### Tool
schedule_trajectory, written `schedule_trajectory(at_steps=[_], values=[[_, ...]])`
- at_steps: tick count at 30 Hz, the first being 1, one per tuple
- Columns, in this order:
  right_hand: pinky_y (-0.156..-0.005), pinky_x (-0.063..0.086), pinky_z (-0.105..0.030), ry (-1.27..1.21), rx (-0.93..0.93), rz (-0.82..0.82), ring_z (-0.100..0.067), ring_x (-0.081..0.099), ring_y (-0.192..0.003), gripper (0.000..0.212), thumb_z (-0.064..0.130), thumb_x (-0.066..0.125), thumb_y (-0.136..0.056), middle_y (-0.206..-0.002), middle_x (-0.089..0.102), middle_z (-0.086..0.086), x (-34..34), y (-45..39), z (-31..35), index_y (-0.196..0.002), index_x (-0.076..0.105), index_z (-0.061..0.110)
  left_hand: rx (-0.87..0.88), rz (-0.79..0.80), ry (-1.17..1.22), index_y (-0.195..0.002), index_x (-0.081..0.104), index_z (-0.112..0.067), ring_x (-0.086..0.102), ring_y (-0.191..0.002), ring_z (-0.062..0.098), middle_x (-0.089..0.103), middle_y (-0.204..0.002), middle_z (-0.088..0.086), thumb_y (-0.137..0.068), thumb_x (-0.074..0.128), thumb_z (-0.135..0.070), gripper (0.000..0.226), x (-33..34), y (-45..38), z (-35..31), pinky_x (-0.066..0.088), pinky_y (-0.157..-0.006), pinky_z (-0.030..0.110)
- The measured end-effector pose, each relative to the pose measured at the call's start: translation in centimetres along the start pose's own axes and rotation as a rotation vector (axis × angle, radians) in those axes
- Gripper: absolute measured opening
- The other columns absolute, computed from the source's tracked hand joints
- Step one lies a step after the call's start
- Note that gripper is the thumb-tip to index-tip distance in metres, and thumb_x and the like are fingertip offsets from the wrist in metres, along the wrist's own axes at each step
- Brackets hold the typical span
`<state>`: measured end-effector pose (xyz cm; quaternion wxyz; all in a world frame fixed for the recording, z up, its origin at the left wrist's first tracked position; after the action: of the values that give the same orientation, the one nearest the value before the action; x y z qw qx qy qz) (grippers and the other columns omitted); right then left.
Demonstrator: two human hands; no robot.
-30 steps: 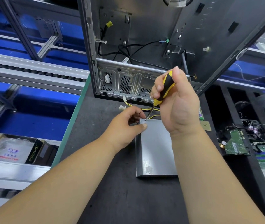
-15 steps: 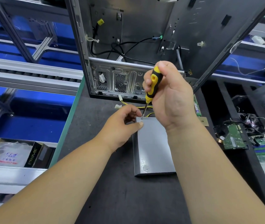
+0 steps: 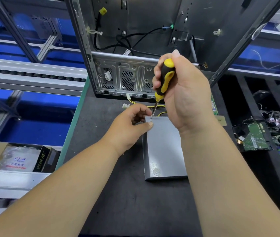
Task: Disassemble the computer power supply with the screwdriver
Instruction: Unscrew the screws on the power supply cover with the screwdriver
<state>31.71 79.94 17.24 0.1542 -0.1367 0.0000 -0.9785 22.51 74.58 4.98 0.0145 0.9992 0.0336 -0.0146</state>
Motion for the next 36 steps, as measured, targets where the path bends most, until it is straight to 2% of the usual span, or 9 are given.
schedule_trajectory(at_steps=[5, 11, 15, 18, 24, 27, 29, 33, 36], values=[[-0.056, 0.034, -0.023, -0.067, -0.063, 0.034, -0.014, 0.037, -0.054, 0.045, 0.038, 0.03, -0.104, -0.059, 0.044, 0.002, 0.7, 0.3, 0.2, -0.075, 0.058, 0.015, -0.004, 0.008, 0.04, -0.094, 0.065, -0.028, 0.058, -0.086, 0.005, 0.063, -0.089, -0.013, -0.085, 0.07, -0.001, 0.029, 0.2, 0.1, -0.3, 0.048, -0.079, 0.019], [-0.061, 0.034, -0.025, -0.057, -0.11, 0.049, -0.016, 0.039, -0.06, 0.019, 0.03, 0.044, -0.097, -0.068, 0.048, 0.002, 0.1, 0.5, 0.6, -0.085, 0.043, 0.014, 0.005, 0.004, 0.03, -0.091, 0.066, -0.032, 0.057, -0.088, 0.007, 0.062, -0.088, -0.017, -0.08, 0.071, -0.011, 0.024, 0.1, 0.1, -0.3, 0.046, -0.085, 0.025], [-0.072, 0.043, -0.031, -0.086, -0.087, 0.05, -0.018, 0.05, -0.069, 0.024, 0.027, 0.044, -0.097, -0.078, 0.054, -0.002, -0.6, 0.6, 0.5, -0.085, 0.055, 0.01, -0.005, 0.001, 0.001, -0.091, 0.065, -0.036, 0.058, -0.091, 0.009, 0.062, -0.091, -0.016, -0.078, 0.072, -0.018, 0.022, 0.0, 0.0, -0.1, 0.048, -0.088, 0.029], [-0.079, 0.04, -0.04, -0.031, -0.073, 0.071, -0.02, 0.051, -0.073, 0.031, 0.028, 0.043, -0.098, -0.079, 0.053, -0.004, -0.3, 0.5, 0.5, -0.081, 0.064, 0.012, -0.004, 0.0, 0.004, -0.089, 0.065, -0.037, 0.057, -0.091, 0.01, 0.062, -0.091, -0.014, -0.077, 0.072, -0.019, 0.023, 0.1, 0.0, -0.2, 0.048, -0.089, 0.03], [-0.054, 0.036, -0.023, -0.109, -0.055, 0.049, -0.016, 0.037, -0.053, 0.028, 0.018, 0.036, -0.103, -0.056, 0.042, -0.001, 0.8, 0.0, 0.2, -0.084, 0.054, 0.009, -0.012, 0.005, 0.037, -0.087, 0.065, -0.035, 0.056, -0.087, 0.01, 0.061, -0.089, -0.009, -0.075, 0.069, -0.019, 0.021, 0.3, 0.1, -0.4, 0.046, -0.085, 0.028], [-0.05, 0.033, -0.02, -0.155, -0.064, 0.059, -0.012, 0.031, -0.049, 0.034, 0.032, 0.03, -0.106, -0.054, 0.038, 0.002, 1.2, -0.1, 0.1, -0.085, 0.046, 0.011, -0.012, 0.006, 0.036, -0.087, 0.065, -0.035, 0.056, -0.086, 0.01, 0.061, -0.088, -0.009, -0.075, 0.069, -0.018, 0.021, 0.3, 0.1, -0.4, 0.047, -0.085, 0.028], [-0.053, 0.032, -0.021, -0.148, -0.068, 0.079, -0.013, 0.031, -0.05, 0.031, 0.038, 0.034, -0.102, -0.056, 0.039, 0.003, 1.0, -0.1, 0.1, -0.083, 0.043, 0.014, -0.007, 0.007, 0.023, -0.087, 0.065, -0.035, 0.056, -0.087, 0.009, 0.061, -0.089, -0.011, -0.075, 0.069, -0.019, 0.02, 0.3, 0.1, -0.5, 0.047, -0.086, 0.028], [-0.06, 0.035, -0.026, -0.097, -0.066, 0.073, -0.017, 0.039, -0.058, 0.024, 0.031, 0.042, -0.098, -0.064, 0.044, 0.0, 0.0, 0.0, 0.4, -0.079, 0.039, 0.016, -0.007, -0.003, 0.002, -0.089, 0.065, -0.034, 0.056, -0.091, 0.012, 0.061, -0.092, -0.009, -0.075, 0.07, -0.02, 0.02, 0.2, 0.1, -0.5, 0.048, -0.091, 0.034], [-0.076, 0.041, -0.037, -0.12, -0.036, 0.086, -0.019, 0.049, -0.068, 0.023, 0.029, 0.046, -0.096, -0.075, 0.052, -0.002, -0.5, 0.3, 0.4, -0.08, 0.047, 0.013, -0.012, 0.002, -0.027, -0.091, 0.065, -0.035, 0.058, -0.092, 0.012, 0.062, -0.093, -0.011, -0.079, 0.07, -0.017, 0.022, 0.1, 0.0, -0.2, 0.05, -0.09, 0.034]])
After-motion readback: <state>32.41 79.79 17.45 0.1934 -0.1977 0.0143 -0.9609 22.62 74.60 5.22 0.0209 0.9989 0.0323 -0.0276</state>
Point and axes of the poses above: each hand's wrist, its own y-axis away from the middle knuckle, its own x-axis out of the palm, z = x × y, the point moved 10 cm from there along -y, towards the middle knuckle
